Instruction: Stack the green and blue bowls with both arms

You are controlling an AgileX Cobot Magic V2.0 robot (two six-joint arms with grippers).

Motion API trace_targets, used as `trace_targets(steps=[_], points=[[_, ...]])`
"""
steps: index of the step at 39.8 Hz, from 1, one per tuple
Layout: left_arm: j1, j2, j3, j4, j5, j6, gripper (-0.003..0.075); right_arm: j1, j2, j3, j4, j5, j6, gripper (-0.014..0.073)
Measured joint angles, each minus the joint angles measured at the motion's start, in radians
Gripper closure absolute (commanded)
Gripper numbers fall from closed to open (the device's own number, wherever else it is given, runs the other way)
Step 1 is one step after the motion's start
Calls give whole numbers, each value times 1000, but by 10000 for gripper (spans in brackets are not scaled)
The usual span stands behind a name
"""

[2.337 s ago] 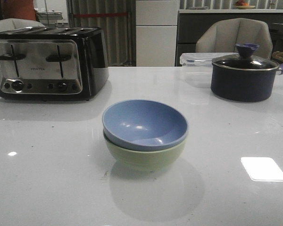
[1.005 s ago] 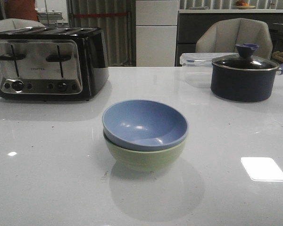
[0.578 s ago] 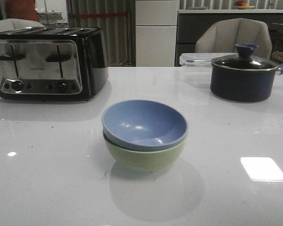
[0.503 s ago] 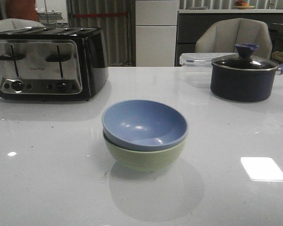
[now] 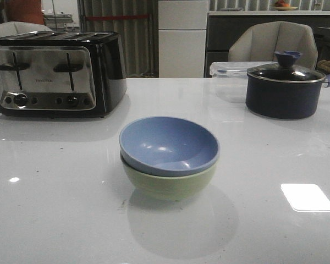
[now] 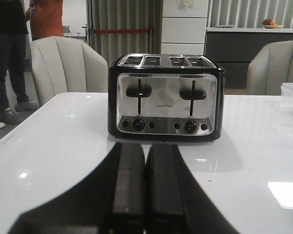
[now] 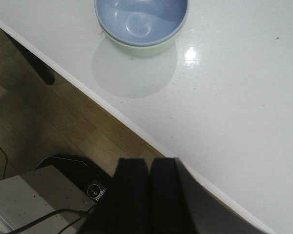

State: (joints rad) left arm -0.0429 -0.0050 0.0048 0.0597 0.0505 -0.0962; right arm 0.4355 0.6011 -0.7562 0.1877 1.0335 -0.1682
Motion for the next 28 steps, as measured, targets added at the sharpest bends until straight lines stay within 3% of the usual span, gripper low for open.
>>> trace_targets(steps=[19,22,28], points=[[0,0,0,0,-1,1,621,-6,-12,11,-2,-13,0,548],[0,0,0,0,-1,1,621,-56,-52,55,-25,-71,0,548],[0,0,0,0,-1,1,621,-232,-203,230,-69,-320,0,548]])
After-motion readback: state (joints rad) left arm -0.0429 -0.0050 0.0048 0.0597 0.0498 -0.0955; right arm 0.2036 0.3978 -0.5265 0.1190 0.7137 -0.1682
